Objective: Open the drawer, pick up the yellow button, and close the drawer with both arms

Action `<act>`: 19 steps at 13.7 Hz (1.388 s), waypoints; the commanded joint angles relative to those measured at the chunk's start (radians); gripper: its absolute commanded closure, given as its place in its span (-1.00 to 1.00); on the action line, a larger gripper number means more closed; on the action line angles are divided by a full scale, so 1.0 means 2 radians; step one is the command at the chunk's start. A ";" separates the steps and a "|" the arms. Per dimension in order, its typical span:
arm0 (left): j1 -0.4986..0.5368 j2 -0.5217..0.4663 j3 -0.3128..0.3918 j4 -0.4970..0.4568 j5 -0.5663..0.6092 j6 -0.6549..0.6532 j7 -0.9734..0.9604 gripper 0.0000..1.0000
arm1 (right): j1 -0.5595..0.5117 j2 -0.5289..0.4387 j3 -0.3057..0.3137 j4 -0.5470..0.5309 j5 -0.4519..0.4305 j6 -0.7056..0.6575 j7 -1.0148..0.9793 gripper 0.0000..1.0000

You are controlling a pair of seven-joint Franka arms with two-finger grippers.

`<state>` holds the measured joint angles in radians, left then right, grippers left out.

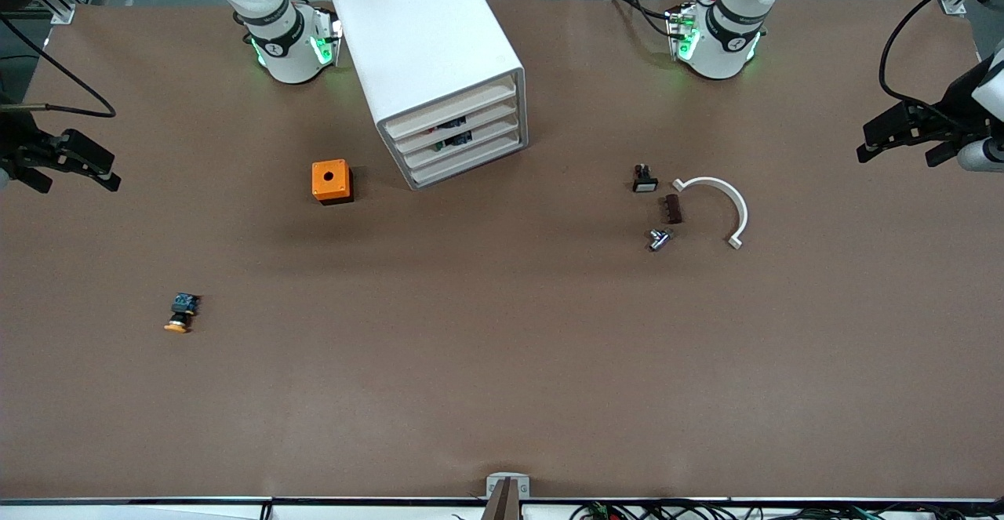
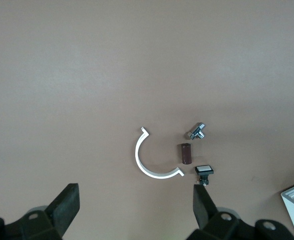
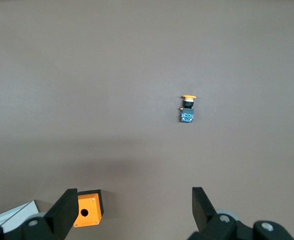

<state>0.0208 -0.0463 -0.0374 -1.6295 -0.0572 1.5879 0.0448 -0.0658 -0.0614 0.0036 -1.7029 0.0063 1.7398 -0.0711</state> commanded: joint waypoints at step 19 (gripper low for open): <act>-0.014 -0.002 0.005 0.029 0.013 0.001 -0.004 -1.00 | -0.015 0.002 0.004 0.015 -0.005 0.000 0.000 -1.00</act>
<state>-0.0016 -0.0454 -0.0249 -1.5954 -0.0539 1.5927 0.0365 -0.0760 -0.0614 0.0006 -1.6862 -0.0030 1.7453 -0.0700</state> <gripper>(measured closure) 0.000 0.000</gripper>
